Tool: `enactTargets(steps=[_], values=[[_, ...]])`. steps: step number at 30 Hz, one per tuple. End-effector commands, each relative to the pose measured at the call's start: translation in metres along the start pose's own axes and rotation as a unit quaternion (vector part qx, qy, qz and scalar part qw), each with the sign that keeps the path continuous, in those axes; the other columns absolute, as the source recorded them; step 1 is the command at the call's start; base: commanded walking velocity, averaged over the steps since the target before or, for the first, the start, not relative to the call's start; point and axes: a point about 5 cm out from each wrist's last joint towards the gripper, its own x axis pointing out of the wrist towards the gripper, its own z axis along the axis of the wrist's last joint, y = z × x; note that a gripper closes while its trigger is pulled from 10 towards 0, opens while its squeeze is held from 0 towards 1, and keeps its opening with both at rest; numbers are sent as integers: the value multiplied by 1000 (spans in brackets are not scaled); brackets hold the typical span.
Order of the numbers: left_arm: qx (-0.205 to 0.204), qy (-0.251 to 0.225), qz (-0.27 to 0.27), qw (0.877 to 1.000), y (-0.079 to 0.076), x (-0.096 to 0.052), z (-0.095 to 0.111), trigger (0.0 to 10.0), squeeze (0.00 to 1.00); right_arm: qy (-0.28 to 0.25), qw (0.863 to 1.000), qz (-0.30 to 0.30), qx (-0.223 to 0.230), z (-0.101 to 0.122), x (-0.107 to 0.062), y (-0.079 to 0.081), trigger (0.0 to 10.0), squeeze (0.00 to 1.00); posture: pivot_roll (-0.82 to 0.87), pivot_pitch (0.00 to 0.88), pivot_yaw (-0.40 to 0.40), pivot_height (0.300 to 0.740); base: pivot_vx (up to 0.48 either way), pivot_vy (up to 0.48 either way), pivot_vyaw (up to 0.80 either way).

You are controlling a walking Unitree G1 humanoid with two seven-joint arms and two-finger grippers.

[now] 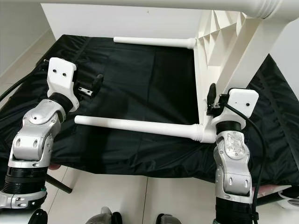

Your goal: Building children table

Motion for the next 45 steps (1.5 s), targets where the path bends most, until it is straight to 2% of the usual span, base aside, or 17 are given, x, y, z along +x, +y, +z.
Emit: enactTargets(steps=[1, 8, 16, 17, 24, 28, 37, 45], values=[[-4, 5, -3, 1000, 1, -2, -2, 10000, 0, 6, 1000, -2, 15, -4, 2, -2, 10000, 1000, -76, 99, 0, 740, 0, 0, 0], [-16, 16, -16, 1000, 1, -4, -6, 10000, 0, -18, 998, 46, 38, 1, 14, 15, 10000, 1000, -54, 92, -20, 740, 0, 0, 0], [-28, 23, -9, 999, 6, -5, -8, 10000, 0, -38, 994, 90, 51, 5, 12, 22, 10000, 1000, -49, 93, -24, 740, 0, 0, 0], [-35, 32, -5, 999, 8, -5, -12, 10000, 0, -45, 990, 116, 60, 5, 6, 26, 10000, 0, -45, 90, -25, 740, 0, 0, 0], [-40, 38, 0, 999, 9, -6, -17, 10000, 0, -47, 988, 137, 60, 3, -2, 31, 10000, 0, -43, 89, -24, 740, 0, 0, 0], [-29, 38, 7, 999, 11, -6, -19, 10000, 0, -52, 988, 138, 51, 0, -12, 34, 10000, 0, -43, 89, -17, 740, 0, 0, 0], [-4, 30, 13, 999, 13, -6, -21, 10000, 0, -55, 988, 135, 49, -3, -23, 35, 10000, 0, -45, 91, -9, 740, 0, 0, 0], [-3, 26, 1, 1000, 12, -5, -25, 10000, 0, -78, 990, 113, 18, -4, -36, 35, 10000, 0, -52, 93, 5, 740, 0, 0, 0]])
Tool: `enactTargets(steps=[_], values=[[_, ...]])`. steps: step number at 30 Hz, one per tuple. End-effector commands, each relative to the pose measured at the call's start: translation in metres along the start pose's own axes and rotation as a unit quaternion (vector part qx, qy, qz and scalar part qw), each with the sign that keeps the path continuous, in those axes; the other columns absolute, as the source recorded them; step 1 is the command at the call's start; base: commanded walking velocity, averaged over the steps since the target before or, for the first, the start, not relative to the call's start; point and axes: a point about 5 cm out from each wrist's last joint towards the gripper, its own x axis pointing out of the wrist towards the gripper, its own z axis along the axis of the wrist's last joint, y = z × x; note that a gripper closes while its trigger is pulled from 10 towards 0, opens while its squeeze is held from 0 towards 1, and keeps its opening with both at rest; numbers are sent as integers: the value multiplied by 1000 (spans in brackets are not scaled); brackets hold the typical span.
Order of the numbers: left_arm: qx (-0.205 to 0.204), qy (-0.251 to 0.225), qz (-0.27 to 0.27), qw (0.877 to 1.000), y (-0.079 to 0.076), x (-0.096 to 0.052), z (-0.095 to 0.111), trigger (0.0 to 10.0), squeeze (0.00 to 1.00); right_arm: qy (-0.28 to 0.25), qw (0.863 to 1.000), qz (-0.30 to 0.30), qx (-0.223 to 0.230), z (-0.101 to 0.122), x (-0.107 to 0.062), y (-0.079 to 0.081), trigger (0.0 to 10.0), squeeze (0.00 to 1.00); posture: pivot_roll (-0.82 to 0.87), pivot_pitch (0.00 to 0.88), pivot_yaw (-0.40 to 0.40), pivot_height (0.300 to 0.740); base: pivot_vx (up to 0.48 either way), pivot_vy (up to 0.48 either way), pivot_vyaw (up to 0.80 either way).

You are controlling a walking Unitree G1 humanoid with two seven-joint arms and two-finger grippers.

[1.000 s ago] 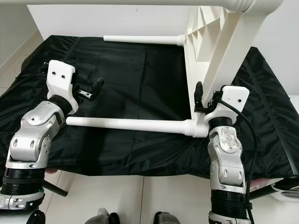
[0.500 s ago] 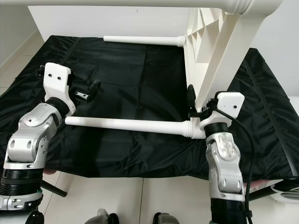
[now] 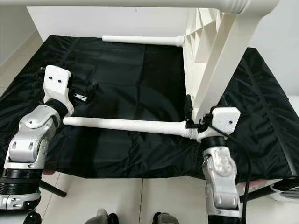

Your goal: Building children table

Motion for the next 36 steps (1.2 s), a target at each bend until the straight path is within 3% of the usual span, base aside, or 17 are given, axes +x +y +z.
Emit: enactTargets(steps=[1, 6, 13, 19, 28, 36], values=[[5, 2, 3, 1000, 0, -1, -4, 10000, 0, -16, 1000, 4, -8, 5, -3, 4, 10000, 0, -52, 93, 5, 740, 0, 0, 0], [12, -15, -7, 1000, -2, 1, -2, 10000, 0, -37, 999, 2, -37, 9, -11, 10, 10000, 0, -60, 93, 19, 740, 0, 0, 0], [16, -28, -23, 999, -2, 1, 0, 10000, 0, -38, 998, 10, -42, 10, -22, 17, 10000, 0, -67, 95, 31, 740, 0, 0, 0], [31, -48, -33, 998, 4, 3, 6, 10000, 0, -24, 997, 55, -51, 2, -40, 28, 10000, 0, -71, 102, 35, 740, 0, 0, 0], [56, -60, -30, 996, 9, 6, 9, 10000, 0, -21, 996, 73, -57, 0, -49, 31, 10000, 0, -73, 106, 37, 740, 0, 0, 0], [84, -93, -59, 990, 10, 6, 21, 10000, 0, -22, 994, 84, -61, -2, -52, 35, 10000, 0, -69, 100, 38, 740, 0, 0, 0]])
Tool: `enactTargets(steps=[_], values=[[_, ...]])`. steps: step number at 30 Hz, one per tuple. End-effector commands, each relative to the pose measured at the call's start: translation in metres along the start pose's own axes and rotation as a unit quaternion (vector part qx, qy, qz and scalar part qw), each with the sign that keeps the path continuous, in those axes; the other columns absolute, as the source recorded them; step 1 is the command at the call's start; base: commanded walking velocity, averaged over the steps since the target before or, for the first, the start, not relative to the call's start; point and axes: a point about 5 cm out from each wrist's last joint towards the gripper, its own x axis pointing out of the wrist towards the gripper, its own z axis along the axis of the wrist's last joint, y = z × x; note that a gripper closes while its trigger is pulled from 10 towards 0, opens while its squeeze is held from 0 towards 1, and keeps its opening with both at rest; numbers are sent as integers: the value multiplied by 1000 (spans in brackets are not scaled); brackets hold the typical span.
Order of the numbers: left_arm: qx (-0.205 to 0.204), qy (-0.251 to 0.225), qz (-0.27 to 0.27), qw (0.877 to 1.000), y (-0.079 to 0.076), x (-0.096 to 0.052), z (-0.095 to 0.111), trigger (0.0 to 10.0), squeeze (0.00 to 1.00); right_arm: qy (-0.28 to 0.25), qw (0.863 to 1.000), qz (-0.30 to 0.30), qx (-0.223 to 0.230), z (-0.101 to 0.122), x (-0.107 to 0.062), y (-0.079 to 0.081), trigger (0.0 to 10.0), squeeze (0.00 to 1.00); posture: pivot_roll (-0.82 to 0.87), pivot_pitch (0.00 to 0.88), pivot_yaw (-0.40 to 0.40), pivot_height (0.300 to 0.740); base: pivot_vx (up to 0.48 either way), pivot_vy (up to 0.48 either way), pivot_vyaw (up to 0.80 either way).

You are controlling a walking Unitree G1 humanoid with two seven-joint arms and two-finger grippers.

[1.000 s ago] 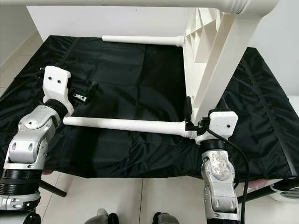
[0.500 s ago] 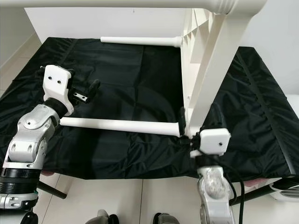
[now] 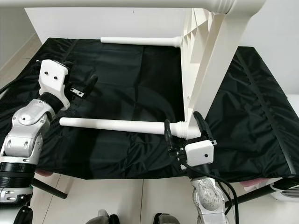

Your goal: Building children table

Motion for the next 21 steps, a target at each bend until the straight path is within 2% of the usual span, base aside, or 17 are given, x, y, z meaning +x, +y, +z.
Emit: enactTargets(steps=[1, 5, 7, 9, 14, 16, 17, 19, 20, 21], values=[[6, -6, -7, 1000, -1, 0, 2, 10000, 0, 3, 1000, 6, 0, -2, -2, 2, 10000, 0, -69, 100, 38, 740, 0, 0, 0], [33, -33, -19, 999, 1, -3, 11, 10000, 0, 3, 1000, 12, -1, -4, -2, 1, 10000, 0, -60, 97, 32, 740, 0, 0, 0], [109, -62, -10, 992, 3, -10, 23, 10000, 0, 2, 1000, 21, -2, -6, 0, 0, 10000, 0, -48, 95, 15, 740, 0, 0, 0], [152, -76, -1, 985, 5, -15, 30, 10000, 0, 1, 1000, 26, -2, -7, 1, 0, 10000, 0, -41, 95, 6, 740, 0, 0, 0], [187, -86, 11, 978, 8, -21, 39, 10000, 0, 0, 999, 35, -3, -9, 4, -1, 10000, 0, -28, 96, -5, 740, 0, 0, 0], [233, -95, 15, 968, 9, -30, 47, 10000, 0, -3, 999, 44, -2, -11, 9, -2, 10000, 0, 8, 96, -34, 740, 0, 0, 0], [233, -95, 15, 968, 9, -30, 47, 10000, 0, -3, 999, 44, -2, -11, 9, -2, 10000, 0, 8, 96, -34, 740, 0, 0, 0], [282, -106, 16, 954, 6, -37, 55, 10000, 0, -5, 999, 53, 0, -14, 14, -1, 10000, 0, 24, 98, -48, 740, 0, 0, 0], [282, -106, 16, 954, 6, -37, 55, 10000, 0, -5, 999, 53, 0, -14, 14, -1, 10000, 0, 24, 98, -48, 740, 0, 0, 0], [299, -111, 15, 948, 5, -39, 58, 10000, 0, -6, 998, 57, 2, -15, 15, -1, 10000, 0, 24, 98, -48, 740, 0, 0, 0]])
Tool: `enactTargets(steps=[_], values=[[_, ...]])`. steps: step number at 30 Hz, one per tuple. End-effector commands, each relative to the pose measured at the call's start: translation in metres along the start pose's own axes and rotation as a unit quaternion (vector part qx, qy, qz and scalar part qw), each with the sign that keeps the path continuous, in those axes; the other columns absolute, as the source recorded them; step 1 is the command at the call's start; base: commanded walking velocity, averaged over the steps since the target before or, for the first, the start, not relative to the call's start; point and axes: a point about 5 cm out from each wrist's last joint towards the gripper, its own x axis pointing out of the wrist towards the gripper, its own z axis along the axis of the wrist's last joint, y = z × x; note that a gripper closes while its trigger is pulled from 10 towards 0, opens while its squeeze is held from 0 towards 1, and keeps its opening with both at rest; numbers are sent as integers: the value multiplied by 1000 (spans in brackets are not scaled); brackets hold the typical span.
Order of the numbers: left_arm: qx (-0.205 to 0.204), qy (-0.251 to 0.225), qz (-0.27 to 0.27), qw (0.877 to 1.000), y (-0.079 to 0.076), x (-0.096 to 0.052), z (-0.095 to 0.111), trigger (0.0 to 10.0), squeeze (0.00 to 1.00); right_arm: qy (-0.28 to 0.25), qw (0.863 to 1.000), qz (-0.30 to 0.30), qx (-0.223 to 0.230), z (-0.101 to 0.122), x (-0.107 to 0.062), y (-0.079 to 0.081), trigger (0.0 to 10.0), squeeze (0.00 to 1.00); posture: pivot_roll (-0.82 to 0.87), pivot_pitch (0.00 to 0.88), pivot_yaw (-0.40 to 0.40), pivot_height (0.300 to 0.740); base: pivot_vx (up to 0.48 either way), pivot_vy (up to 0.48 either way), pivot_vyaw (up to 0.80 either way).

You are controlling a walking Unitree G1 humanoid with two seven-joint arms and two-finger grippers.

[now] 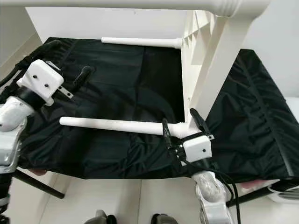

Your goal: Building children table

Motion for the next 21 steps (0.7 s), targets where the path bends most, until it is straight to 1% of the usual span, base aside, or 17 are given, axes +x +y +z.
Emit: enactTargets(steps=[1, 2, 3, 4, 5, 8, 10, 11, 13, 16, 19, 21], values=[[46, -19, 36, 998, 6, -4, 11, 10000, 0, 3, 1000, 12, 7, -5, 1, 2, 10000, 0, 43, 98, -62, 740, 0, 0, 0], [46, -19, 36, 998, 6, -4, 11, 10000, 0, 3, 1000, 12, 7, -5, 1, 2, 10000, 0, 43, 98, -62, 740, 0, 0, 0], [59, -29, 35, 997, 6, -5, 15, 10000, 0, 1, 1000, 17, 8, -7, 4, 2, 10000, 0, 48, 99, -65, 740, 0, 0, 0], [83, -47, 37, 995, 7, -7, 23, 10000, 0, -3, 1000, 26, 8, -9, 8, 2, 10000, 0, 58, 96, -69, 740, 0, 0, 0], [83, -47, 37, 995, 7, -7, 23, 10000, 0, -3, 1000, 26, 8, -9, 8, 2, 10000, 0, 58, 96, -69, 740, 0, 0, 0], [114, -67, 43, 990, 10, -7, 33, 10000, 0, -7, 999, 30, 9, -12, 14, 2, 10000, 0, 66, 93, -71, 740, 0, 0, 0], [120, -72, 45, 989, 11, -7, 36, 10000, 0, -8, 999, 30, 9, -12, 15, 2, 10000, 0, 66, 93, -71, 740, 0, 0, 0], [141, -85, 49, 985, 14, -6, 41, 10000, 0, -11, 999, 30, 9, -13, 18, 2, 10000, 0, 72, 93, -72, 740, 0, 0, 0], [141, -85, 49, 985, 14, -6, 41, 10000, 0, -11, 999, 30, 9, -13, 18, 2, 10000, 0, 72, 93, -72, 740, 0, 0, 0], [187, -112, 59, 974, 21, -4, 52, 10000, 0, -13, 999, 33, 8, -16, 21, 3, 10000, 0, 79, 88, -66, 740, 0, 0, 0], [215, -132, 77, 964, 28, -2, 61, 10000, 0, -16, 999, 32, 7, -19, 24, 2, 10000, 0, 80, 84, -64, 740, 0, 0, 0], [238, -136, 78, 959, 30, 0, 63, 10000, 0, -17, 999, 30, 7, -20, 25, 1, 10000, 0, 81, 81, -63, 740, 0, 0, 0]])
